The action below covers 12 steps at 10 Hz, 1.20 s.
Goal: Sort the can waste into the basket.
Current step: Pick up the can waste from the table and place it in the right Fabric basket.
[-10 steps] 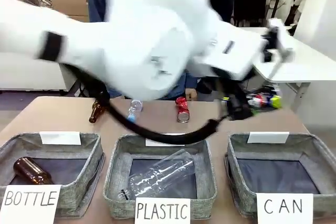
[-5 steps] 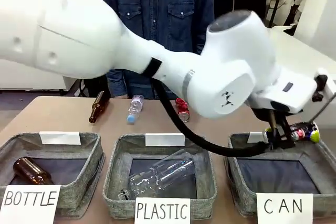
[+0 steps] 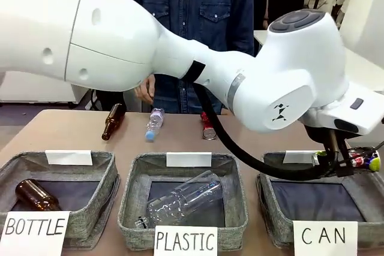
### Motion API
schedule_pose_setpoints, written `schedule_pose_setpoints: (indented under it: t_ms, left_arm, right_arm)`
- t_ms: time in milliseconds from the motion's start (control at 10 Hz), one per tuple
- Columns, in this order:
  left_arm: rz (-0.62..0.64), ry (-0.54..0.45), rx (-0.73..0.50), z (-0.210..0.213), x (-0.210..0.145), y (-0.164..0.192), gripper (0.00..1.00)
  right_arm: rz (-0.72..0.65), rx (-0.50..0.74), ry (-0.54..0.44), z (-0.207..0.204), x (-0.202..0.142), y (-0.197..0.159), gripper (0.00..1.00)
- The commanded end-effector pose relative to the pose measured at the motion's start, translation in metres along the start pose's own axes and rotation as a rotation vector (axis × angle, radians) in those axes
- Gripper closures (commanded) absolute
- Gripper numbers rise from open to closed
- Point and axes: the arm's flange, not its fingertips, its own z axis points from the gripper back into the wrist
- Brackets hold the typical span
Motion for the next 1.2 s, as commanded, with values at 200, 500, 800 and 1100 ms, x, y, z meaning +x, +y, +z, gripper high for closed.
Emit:
schedule_pose_setpoints:
  t_ms: [200, 500, 800, 1100]
  left_arm:
    - [0.003, 0.007, -0.002, 0.003, -0.004, 0.000, 0.00]
    - [0.015, 0.002, -0.007, 0.008, -0.010, 0.005, 0.00]
    - [0.054, 0.050, -0.092, 0.035, -0.022, -0.008, 0.01]
    - [-0.005, 0.103, -0.107, 0.117, -0.038, -0.048, 0.01]
  right_arm:
    - [-0.021, 0.012, -0.005, 0.000, -0.001, 0.003, 0.00]
    - [-0.021, 0.012, -0.005, 0.000, -0.001, 0.003, 0.00]
    - [-0.021, 0.012, -0.005, 0.000, -0.001, 0.003, 0.00]
    - [0.049, -0.010, 0.047, -0.015, 0.007, 0.010, 0.00]
